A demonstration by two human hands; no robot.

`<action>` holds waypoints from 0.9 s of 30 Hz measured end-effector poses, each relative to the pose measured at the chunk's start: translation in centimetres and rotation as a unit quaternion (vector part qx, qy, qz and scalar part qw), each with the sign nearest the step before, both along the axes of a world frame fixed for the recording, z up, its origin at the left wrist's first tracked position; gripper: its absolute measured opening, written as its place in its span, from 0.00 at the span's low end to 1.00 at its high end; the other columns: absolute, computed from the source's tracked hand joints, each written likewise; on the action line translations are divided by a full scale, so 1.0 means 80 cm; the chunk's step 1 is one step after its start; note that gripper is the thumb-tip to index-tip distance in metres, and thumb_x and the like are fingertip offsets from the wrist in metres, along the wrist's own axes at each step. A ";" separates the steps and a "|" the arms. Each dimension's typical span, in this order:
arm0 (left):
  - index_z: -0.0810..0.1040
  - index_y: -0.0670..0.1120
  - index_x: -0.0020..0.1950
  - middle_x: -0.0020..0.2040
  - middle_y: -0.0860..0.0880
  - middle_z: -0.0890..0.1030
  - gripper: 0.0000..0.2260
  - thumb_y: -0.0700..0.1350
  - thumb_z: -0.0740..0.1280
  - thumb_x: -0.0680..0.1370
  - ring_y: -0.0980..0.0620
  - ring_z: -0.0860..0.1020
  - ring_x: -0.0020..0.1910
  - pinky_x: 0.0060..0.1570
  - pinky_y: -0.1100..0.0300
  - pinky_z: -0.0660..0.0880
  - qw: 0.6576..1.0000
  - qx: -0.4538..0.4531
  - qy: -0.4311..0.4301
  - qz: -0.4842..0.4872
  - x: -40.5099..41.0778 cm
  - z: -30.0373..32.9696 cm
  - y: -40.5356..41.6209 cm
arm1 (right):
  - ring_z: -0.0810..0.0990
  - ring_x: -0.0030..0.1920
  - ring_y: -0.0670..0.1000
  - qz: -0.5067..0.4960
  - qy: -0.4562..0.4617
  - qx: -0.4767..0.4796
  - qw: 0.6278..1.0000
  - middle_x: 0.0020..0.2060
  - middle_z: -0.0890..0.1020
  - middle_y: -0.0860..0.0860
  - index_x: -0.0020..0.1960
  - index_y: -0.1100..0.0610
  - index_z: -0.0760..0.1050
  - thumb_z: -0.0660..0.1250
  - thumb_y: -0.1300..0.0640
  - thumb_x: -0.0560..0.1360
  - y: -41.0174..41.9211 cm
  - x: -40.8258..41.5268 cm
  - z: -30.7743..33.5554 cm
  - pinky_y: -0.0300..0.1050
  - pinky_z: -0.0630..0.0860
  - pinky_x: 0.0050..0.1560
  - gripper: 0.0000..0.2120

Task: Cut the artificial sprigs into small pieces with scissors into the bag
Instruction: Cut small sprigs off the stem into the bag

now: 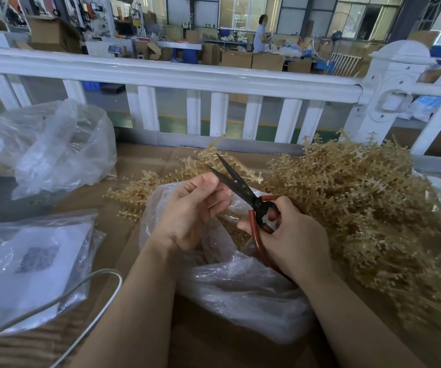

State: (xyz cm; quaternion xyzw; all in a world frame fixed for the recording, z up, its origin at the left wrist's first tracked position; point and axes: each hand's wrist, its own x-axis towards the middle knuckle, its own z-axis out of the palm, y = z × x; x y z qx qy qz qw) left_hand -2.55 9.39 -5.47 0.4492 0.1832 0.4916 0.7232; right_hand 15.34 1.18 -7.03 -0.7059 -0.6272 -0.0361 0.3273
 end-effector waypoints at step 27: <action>0.83 0.44 0.40 0.40 0.48 0.85 0.03 0.39 0.70 0.70 0.56 0.82 0.36 0.40 0.66 0.79 0.997 -0.056 0.007 0.051 0.006 0.007 -0.007 | 0.67 0.34 0.32 0.018 -0.004 0.011 1.000 0.35 0.71 0.32 0.52 0.39 0.69 0.51 0.15 0.63 0.000 0.001 0.002 0.28 0.60 0.33 0.33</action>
